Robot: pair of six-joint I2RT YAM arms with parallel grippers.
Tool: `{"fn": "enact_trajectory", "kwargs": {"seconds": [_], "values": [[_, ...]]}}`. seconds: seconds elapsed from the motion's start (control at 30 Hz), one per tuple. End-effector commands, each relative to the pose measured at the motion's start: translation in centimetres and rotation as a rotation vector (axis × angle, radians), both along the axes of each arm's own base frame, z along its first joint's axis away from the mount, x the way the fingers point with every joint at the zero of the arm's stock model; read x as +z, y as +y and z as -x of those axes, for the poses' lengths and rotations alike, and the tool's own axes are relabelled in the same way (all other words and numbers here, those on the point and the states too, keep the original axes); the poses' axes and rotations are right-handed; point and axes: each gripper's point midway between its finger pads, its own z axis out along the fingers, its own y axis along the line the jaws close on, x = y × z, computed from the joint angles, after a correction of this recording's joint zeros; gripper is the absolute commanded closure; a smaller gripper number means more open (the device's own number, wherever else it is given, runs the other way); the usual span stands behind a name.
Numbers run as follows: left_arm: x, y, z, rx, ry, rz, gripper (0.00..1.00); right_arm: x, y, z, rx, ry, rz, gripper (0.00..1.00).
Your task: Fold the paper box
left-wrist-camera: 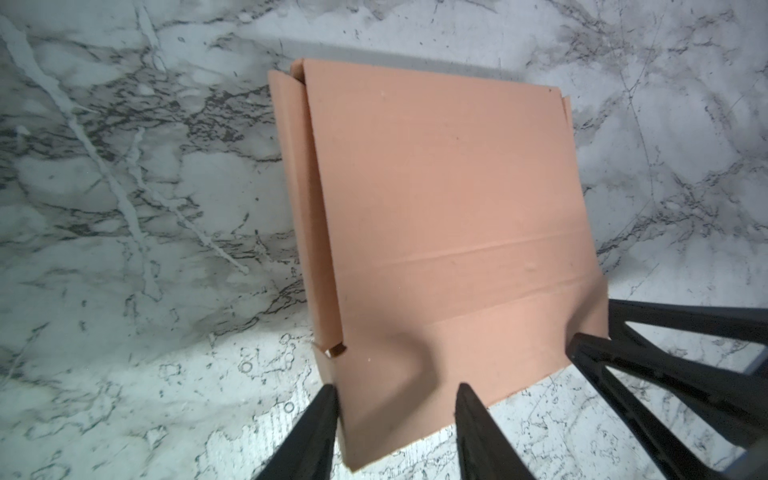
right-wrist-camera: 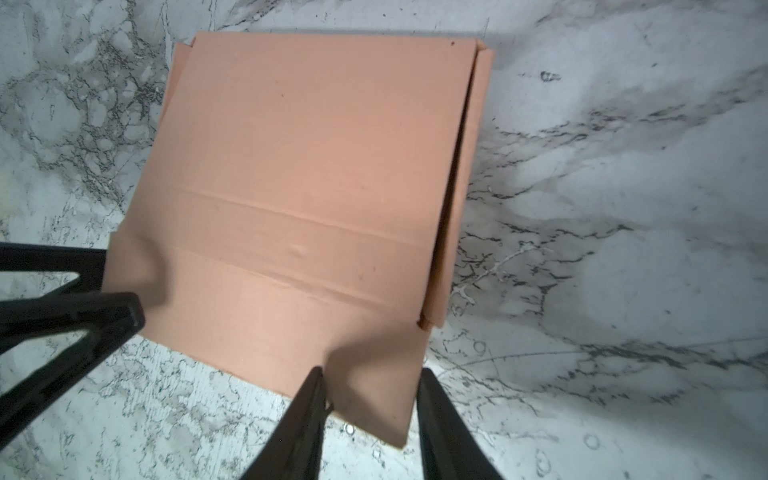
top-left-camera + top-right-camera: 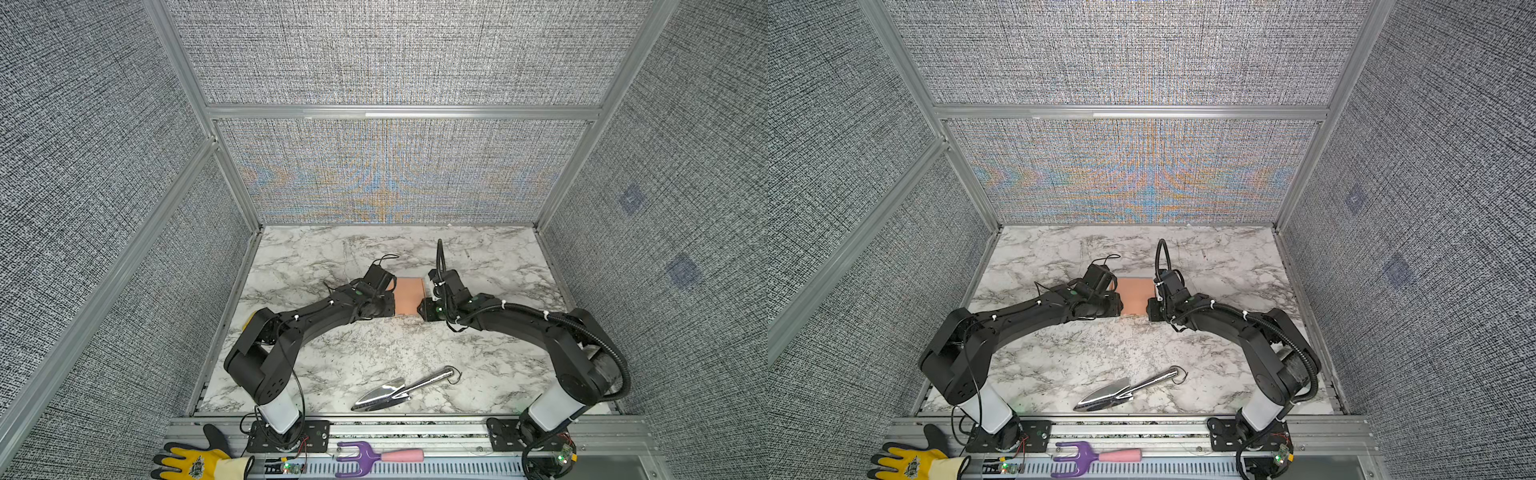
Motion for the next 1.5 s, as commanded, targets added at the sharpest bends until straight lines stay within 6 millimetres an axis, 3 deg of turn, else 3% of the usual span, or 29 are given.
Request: {"fn": "enact_trajectory", "kwargs": {"seconds": [0.0, 1.07, 1.47], "values": [[0.9, -1.1, -0.2, -0.026, -0.019, 0.043, 0.52, 0.9, 0.7, -0.1, 0.01, -0.008, -0.04, 0.62], [1.3, -2.4, 0.7, -0.032, 0.05, 0.109, 0.52, 1.5, 0.7, 0.1, 0.008, 0.089, -0.039, 0.62], [-0.7, -1.2, 1.1, -0.03, 0.052, 0.049, 0.52, 0.7, 0.6, 0.1, 0.004, 0.085, -0.039, 0.62]]}}
